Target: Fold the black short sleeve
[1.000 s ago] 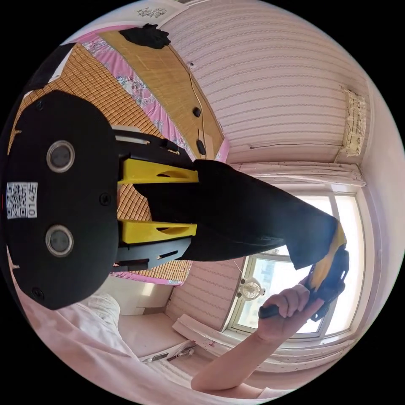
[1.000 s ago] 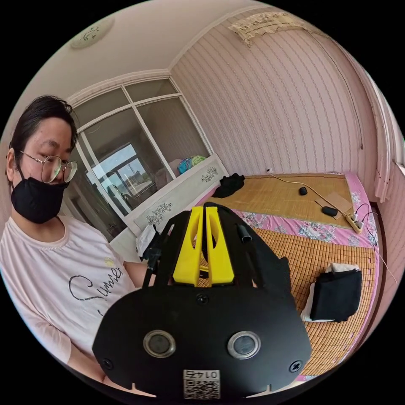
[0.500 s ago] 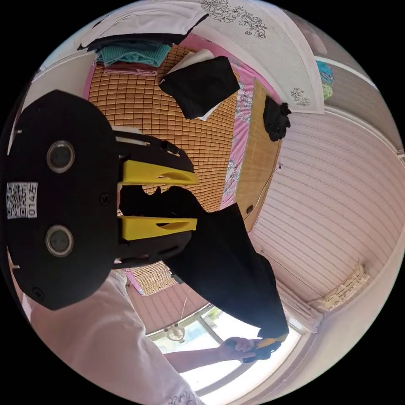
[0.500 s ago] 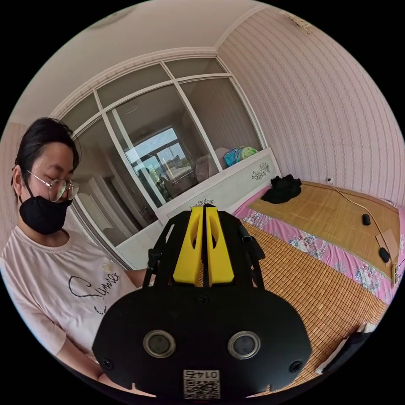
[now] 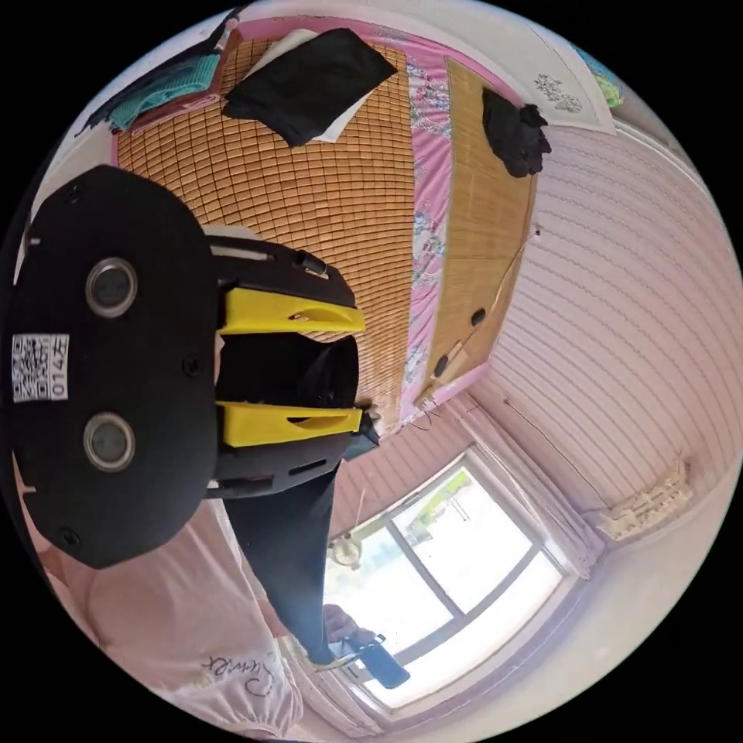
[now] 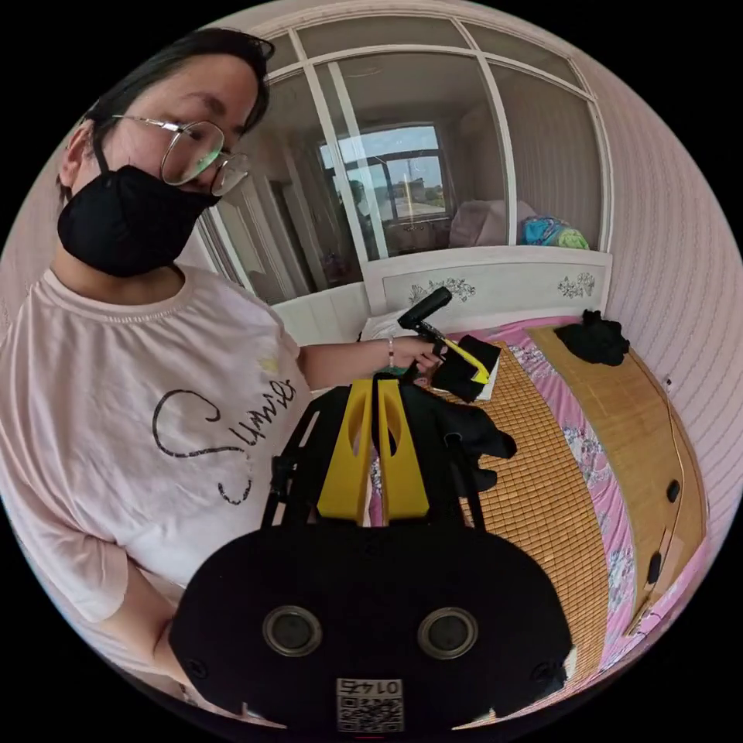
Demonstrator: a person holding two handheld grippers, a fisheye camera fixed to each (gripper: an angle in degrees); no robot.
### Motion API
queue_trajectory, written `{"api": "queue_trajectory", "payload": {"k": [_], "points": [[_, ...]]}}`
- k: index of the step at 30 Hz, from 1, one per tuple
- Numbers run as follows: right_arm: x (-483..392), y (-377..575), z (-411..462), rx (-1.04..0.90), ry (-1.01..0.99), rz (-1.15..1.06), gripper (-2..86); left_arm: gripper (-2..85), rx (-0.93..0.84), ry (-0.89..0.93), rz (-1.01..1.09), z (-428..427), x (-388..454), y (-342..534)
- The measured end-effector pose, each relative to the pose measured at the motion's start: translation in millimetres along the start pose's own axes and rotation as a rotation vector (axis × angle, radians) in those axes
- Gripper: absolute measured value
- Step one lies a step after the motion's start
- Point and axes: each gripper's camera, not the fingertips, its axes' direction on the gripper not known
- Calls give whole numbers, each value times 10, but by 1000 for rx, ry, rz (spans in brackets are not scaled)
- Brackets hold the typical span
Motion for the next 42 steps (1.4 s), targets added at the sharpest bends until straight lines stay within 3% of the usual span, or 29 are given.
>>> {"api": "queue_trajectory", "payload": {"k": [1, 3, 6, 8, 10, 14, 17, 26, 29, 32, 36, 42], "points": [[78, 173, 98, -49, 28, 67, 1, 163, -77, -36, -3, 249, 6, -18], [272, 523, 287, -116, 47, 202, 1, 180, -441, -187, -25, 1464, -67, 166], [819, 1445, 717, -266, 96, 575, 2, 179, -740, -227, -65, 2501, -135, 719], [1149, 2385, 1053, -406, 113, 909, 2, 167, -759, -209, -109, 2750, -155, 938], [1274, 3034, 1192, -406, 64, 1152, 3, 165, -782, -205, -158, 2925, -224, 1090], [1345, 3954, 1343, -363, 35, 1450, 4, 130, -804, -187, -204, 3234, -351, 1234], [1388, 4253, 1369, -369, 49, 1546, 4, 80, -782, -153, -101, 3415, -275, 1241], [1584, 4459, 1410, -360, 5, 1611, 3, 110, -822, -106, 27, 3949, -324, 1290], [1660, 4430, 1451, -392, 3, 1592, 3, 105, -827, -83, -18, 4227, -481, 1289], [1735, 4416, 1437, -414, 18, 1589, 3, 45, -881, -35, -91, 4549, -704, 1362], [1823, 4334, 1237, -335, 50, 1572, 3, -6, -924, 104, -213, 4563, -912, 1432], [1899, 4203, 825, -241, 153, 1500, 3, -10, -582, 175, -137, 3228, -1016, 1238]]}}
